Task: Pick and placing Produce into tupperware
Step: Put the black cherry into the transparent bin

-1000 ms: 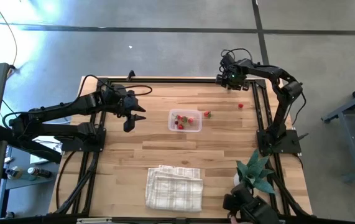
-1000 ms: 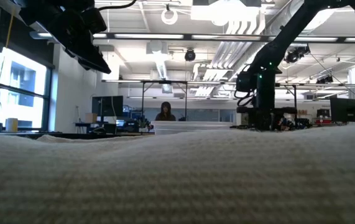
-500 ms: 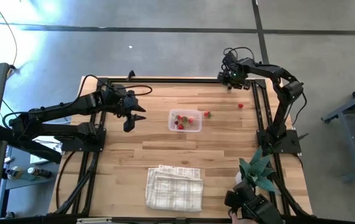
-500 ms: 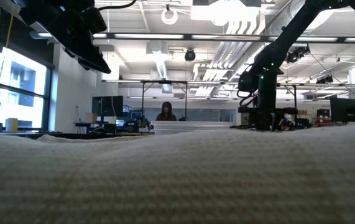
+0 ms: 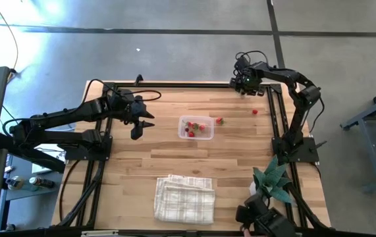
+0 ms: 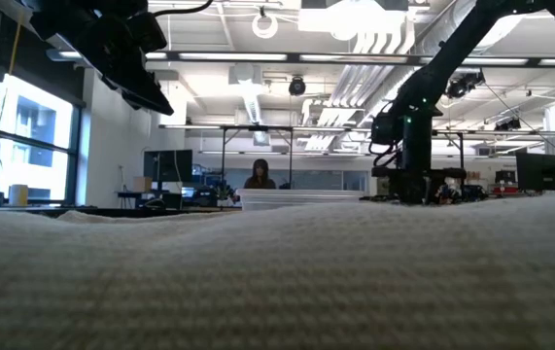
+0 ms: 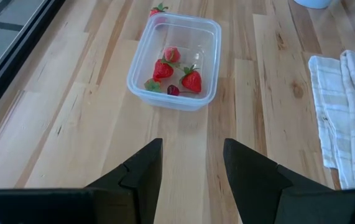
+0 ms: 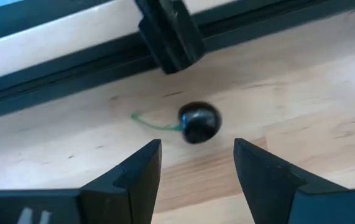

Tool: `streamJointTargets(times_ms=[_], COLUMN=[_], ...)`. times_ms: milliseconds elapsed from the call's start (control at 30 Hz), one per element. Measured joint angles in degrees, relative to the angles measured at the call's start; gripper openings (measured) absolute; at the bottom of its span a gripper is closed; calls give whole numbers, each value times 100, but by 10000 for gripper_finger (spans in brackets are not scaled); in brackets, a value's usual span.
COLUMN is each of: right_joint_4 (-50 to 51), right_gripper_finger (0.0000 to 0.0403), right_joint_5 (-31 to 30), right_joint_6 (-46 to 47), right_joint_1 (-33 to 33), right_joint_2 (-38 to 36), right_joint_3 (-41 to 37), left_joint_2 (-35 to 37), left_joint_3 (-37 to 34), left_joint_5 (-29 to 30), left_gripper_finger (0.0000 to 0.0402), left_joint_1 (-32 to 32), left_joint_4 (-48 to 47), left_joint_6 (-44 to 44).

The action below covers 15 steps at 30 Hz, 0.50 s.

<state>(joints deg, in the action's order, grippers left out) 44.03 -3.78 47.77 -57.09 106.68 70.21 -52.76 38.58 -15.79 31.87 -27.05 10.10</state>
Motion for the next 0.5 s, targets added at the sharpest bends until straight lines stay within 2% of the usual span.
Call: streamJointTargets(times_ms=[267,500], right_joint_4=[-57,-213], right_gripper_finger=[193,193], right_joint_5=[-175,-209], right_joint_6=[27,122], right_joint_1=[278,200], right_joint_2=[-108,16], right_joint_3=[1,-1], left_joint_2=[0,1], left_joint_3=[-1,-1], left_joint_5=[1,0], left_gripper_finger=[159,159], left_joint_1=[0,0], left_joint_4=[0,-1], left_joint_6=[1,0])
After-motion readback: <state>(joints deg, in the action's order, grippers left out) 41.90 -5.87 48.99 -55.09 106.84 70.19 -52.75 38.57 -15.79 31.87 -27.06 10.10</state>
